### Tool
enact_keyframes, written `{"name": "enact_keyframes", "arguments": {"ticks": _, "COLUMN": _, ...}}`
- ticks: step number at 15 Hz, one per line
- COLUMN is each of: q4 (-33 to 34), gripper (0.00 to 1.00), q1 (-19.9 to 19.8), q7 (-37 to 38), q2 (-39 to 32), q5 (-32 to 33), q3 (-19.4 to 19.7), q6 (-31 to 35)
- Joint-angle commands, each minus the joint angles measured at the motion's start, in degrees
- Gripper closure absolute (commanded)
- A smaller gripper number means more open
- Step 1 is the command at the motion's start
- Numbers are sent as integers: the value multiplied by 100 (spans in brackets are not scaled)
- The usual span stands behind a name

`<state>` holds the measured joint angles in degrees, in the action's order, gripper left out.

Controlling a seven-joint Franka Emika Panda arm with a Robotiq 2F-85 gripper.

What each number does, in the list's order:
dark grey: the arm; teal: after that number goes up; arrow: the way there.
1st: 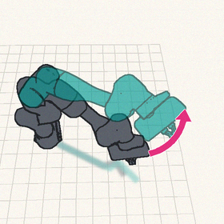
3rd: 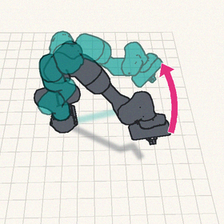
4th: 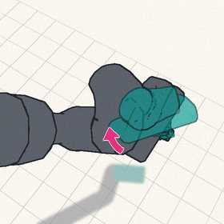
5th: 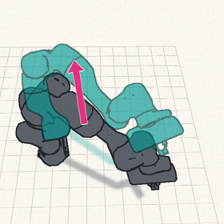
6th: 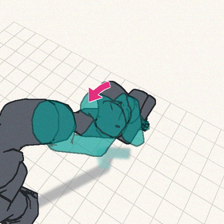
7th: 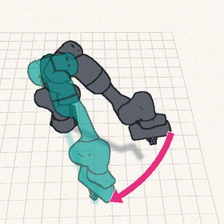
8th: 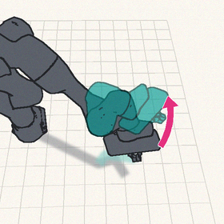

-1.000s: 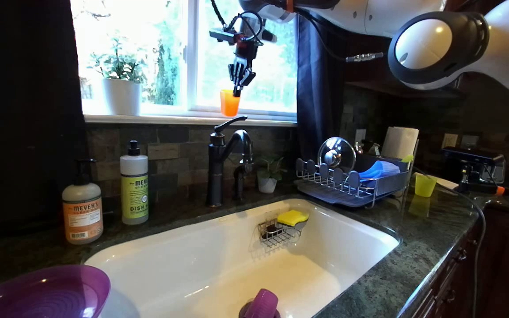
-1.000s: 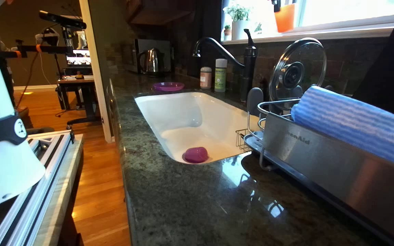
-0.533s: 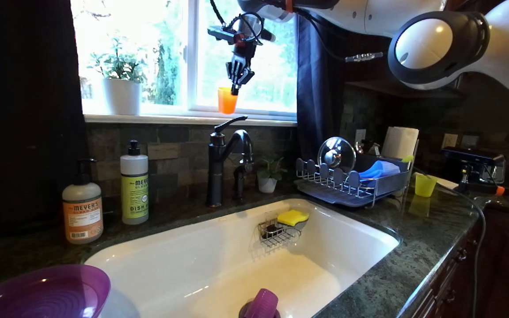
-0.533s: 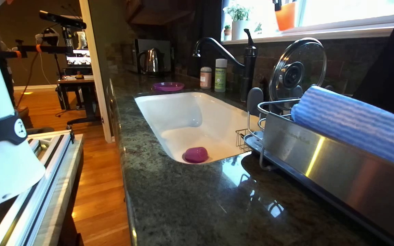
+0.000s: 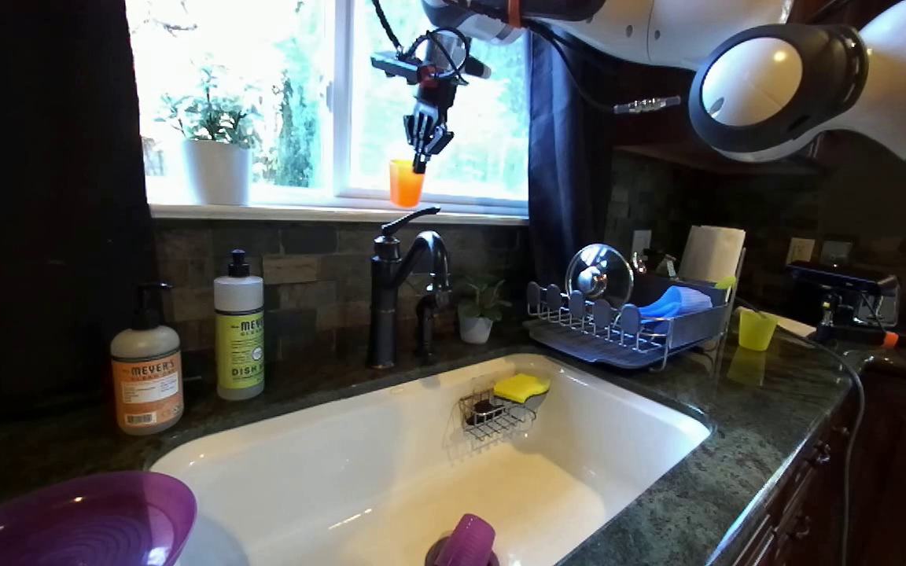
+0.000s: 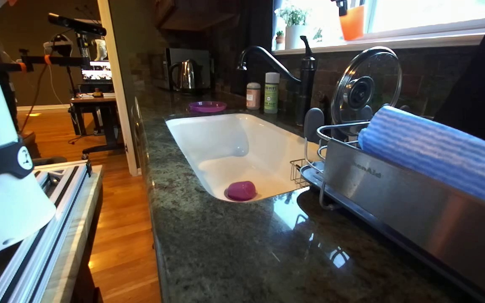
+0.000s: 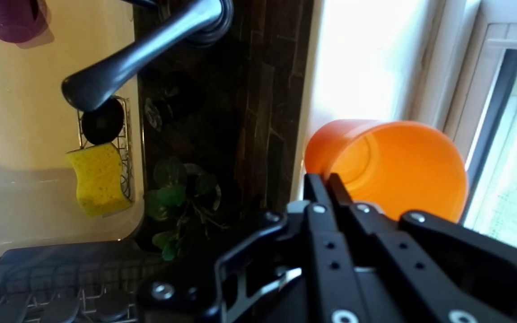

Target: Put the orange cup onto the windowsill

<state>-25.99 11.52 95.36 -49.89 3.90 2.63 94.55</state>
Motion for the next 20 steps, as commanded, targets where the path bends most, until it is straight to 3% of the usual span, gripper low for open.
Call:
{"name": "enact_keyframes", "arguments": {"ticks": 1, "q4": 38, "gripper": 99, "q1": -18, "q7": 11, "q2": -41, "q5": -74, "q3": -7, "q6": -64}}
{"name": "enact_keyframes", "arguments": {"ticks": 3, "q4": 45, "gripper": 99, "q1": -22, "q7": 20, "q2": -47, "q5": -82, "q3": -12, "q6": -57}}
{"name": "enact_keyframes", "arguments": {"ticks": 4, "q4": 44, "gripper": 71, "q1": -23, "q7": 23, "q2": -46, "q5": -84, "q3": -12, "q6": -60}}
{"name": "enact_keyframes", "arguments": {"ticks": 6, "q4": 41, "gripper": 65, "q1": -20, "q7": 21, "q2": -39, "q5": -76, "q3": -6, "q6": -65}}
{"name": "enact_keyframes", "arguments": {"ticks": 12, "q4": 27, "gripper": 19, "q1": -18, "q7": 37, "q2": -51, "q5": -59, "q3": 10, "q6": -90}}
{"name": "enact_keyframes", "arguments": {"ticks": 13, "q4": 24, "gripper": 62, "q1": -20, "q7": 46, "q2": -52, "q5": -58, "q3": 12, "q6": -102}}
{"name": "enact_keyframes", "arguments": {"ticks": 15, "q4": 34, "gripper": 58, "q1": -21, "q7": 60, "q2": -69, "q5": -41, "q3": 28, "q6": -114}}
{"name": "enact_keyframes", "arguments": {"ticks": 20, "q4": 42, "gripper": 98, "q1": -55, "q7": 82, "q2": -107, "q5": -31, "q3": 50, "q6": -122}}
